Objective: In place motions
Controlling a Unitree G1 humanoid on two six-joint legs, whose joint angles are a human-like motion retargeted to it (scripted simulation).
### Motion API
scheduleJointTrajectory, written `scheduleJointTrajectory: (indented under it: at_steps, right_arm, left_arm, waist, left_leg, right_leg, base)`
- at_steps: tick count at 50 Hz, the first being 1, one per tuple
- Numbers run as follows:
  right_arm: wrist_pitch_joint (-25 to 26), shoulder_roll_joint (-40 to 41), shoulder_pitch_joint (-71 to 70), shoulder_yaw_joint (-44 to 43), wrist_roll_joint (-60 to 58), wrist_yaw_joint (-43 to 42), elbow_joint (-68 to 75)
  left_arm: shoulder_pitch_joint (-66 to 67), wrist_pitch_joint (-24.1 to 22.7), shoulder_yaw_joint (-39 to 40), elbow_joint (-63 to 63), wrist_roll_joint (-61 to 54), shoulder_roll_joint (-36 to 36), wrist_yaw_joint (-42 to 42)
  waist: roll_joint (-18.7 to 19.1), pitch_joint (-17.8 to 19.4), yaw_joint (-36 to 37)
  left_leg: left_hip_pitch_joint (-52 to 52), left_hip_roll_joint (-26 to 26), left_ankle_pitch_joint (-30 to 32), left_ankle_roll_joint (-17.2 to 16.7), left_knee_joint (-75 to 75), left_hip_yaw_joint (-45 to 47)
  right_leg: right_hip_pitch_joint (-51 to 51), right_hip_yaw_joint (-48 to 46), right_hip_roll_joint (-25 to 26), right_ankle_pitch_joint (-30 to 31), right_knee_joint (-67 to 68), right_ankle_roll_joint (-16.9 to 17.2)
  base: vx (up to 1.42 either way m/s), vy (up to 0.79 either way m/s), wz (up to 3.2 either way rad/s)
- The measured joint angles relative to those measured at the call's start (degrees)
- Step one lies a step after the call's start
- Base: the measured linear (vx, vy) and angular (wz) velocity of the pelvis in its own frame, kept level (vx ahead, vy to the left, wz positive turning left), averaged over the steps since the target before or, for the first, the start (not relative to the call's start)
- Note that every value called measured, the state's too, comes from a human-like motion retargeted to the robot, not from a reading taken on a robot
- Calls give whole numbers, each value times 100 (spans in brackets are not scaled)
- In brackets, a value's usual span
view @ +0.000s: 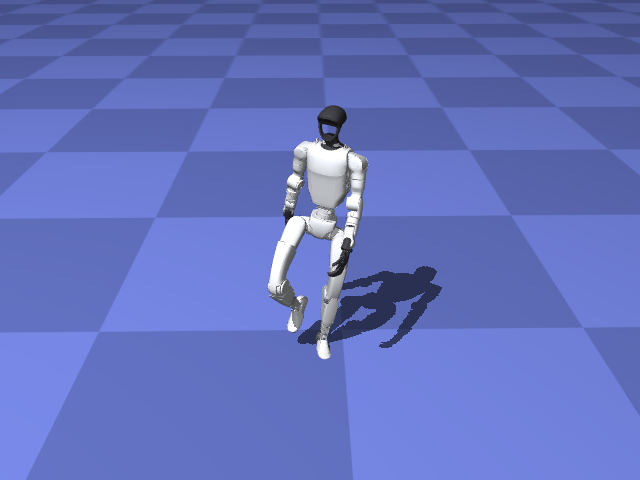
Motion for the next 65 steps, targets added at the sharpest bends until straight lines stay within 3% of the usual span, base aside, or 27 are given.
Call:
scheduleJointTrajectory:
  at_steps: [5,10,17,23,25,28,30,31,33,35,37,38,40,42,45,48,53,58,65]
  right_arm:
    - [405,-354,537,-236,-208,-133,715]
    - [504,-469,811,-574,55,-291,825]
    - [386,-234,602,-604,454,-71,301]
    - [156,180,-137,163,693,-88,-20]
    - [139,284,-534,578,785,-132,67]
    - [198,609,-1330,1224,810,-43,206]
    - [146,891,-1765,1481,748,108,-59]
    - [111,1036,-1993,1538,777,253,-326]
    - [55,1320,-2545,1553,917,436,-963]
    - [-71,1558,-3122,1520,1230,457,-1725]
    - [-187,1607,-3735,1543,1525,630,-2409]
    - [-203,1626,-4029,1437,1583,674,-2717]
    - [-320,1712,-4496,1197,1627,506,-3247]
    - [-526,1698,-4831,1084,1783,382,-3677]
    - [-725,1546,-5090,939,1885,390,-4138]
    - [-820,1466,-5343,927,1648,505,-4386]
    - [-895,1433,-5397,933,1472,346,-4362]
    - [-1043,1601,-4916,988,1670,264,-4003]
    - [-977,1688,-3905,1253,1577,350,-3283]
  left_arm:
    - [-675,-327,-203,-904,-478,63,326]
    - [-904,-260,-203,-1040,-599,43,139]
    - [-273,-151,-63,-513,-494,-194,-44]
    - [465,60,268,765,-15,-503,-401]
    - [764,145,362,1283,186,-543,-404]
    - [1277,234,656,2188,622,-466,-374]
    - [1733,320,936,2629,844,-391,-277]
    - [1974,342,1066,2746,844,-345,-217]
    - [2339,321,1325,2916,759,-308,-155]
    - [2608,244,1470,3029,599,-230,-175]
    - [2896,263,1526,3102,557,-181,-325]
    - [2959,311,1559,3184,673,-148,-407]
    - [3050,390,1689,3459,1073,-161,-405]
    - [3226,483,1800,3683,1361,-162,-236]
    - [3739,704,1724,3684,1605,-75,-345]
    - [3790,1074,2090,3684,1674,-121,-478]
    - [3338,854,2255,3683,1292,-58,-814]
    - [2914,658,1933,3287,1267,60,-845]
    - [2486,408,1615,2707,1124,98,-650]
  waist:
    - [205,212,-632]
    - [75,179,-669]
    - [-137,-100,-282]
    - [-288,-463,329]
    - [-354,-661,485]
    - [-552,-900,627]
    - [-733,-991,816]
    - [-826,-979,982]
    - [-955,-804,1018]
    - [-1023,-330,1267]
    - [-1218,163,1653]
    - [-1217,407,1789]
    - [-1331,792,2316]
    - [-1536,959,2844]
    - [-1834,917,3469]
    - [-2045,958,3595]
    - [-1945,819,3549]
    - [-1634,143,3080]
    - [-1253,-651,2019]
  left_leg:
    - [-108,223,91,24,-3,-445]
    - [-67,206,65,6,26,-336]
    - [271,-33,71,-90,-232,184]
    - [485,-327,79,-147,-448,692]
    - [486,-484,59,-174,-485,776]
    - [506,-690,-61,-225,-323,911]
    - [462,-749,-33,-220,21,1171]
    - [321,-656,285,-160,453,1407]
    - [-429,-133,1191,-90,2077,1410]
    - [-1356,713,2169,517,4008,1363]
    - [-2354,640,1620,793,5578,611]
    - [-2664,1233,1165,1036,6432,744]
    - [-3423,1679,699,1230,7612,712]
    - [-4221,1611,398,1093,8304,619]
    - [-5170,1300,203,831,8706,751]
    - [-5514,1128,57,797,8639,1106]
    - [-5055,1060,94,816,8325,1143]
    - [-3838,901,237,585,7360,1020]
    - [-1452,-220,571,247,3860,821]
  right_leg:
    - [-1125,-296,-97,-271,739,86]
    - [-937,-215,27,-345,126,-38]
    - [1029,66,524,-112,-1839,167]
    - [3201,844,1216,339,-4936,411]
    - [3842,805,1201,-362,-6046,480]
    - [4498,-40,1090,-1353,-7297,-243]
    - [4634,-93,966,-1242,-7797,-414]
    - [4574,383,975,-1233,-7779,-422]
    - [4382,847,838,-1256,-7644,-321]
    - [4426,813,791,-1248,-7547,-325]
    - [4657,1051,764,-1135,-7589,-422]
    - [4754,1042,850,-1115,-7563,-500]
    - [4819,1181,807,-1107,-7395,-625]
    - [4732,1511,605,-1111,-7186,-634]
    - [4545,1576,239,-1115,-6947,-704]
    - [4339,1531,-22,-1105,-6771,-824]
    - [4316,1466,14,-1077,-6845,-818]
    - [4349,1167,360,-933,-7392,-665]
    - [4337,626,706,-902,-7922,-409]
  base:
    - [5,-8,60]
    - [4,-2,-11]
    - [3,7,-51]
    - [-3,13,-60]
    - [-3,22,-21]
    - [-7,23,-23]
    - [-13,17,-88]
    - [-28,13,-113]
    - [-57,9,-45]
    - [-59,2,-65]
    - [-48,2,-119]
    - [-38,-1,-90]
    - [-31,3,-117]
    - [-17,9,-128]
    - [8,8,-69]
    - [-10,8,-19]
    - [-8,9,14]
    - [1,9,55]
    - [5,-2,70]
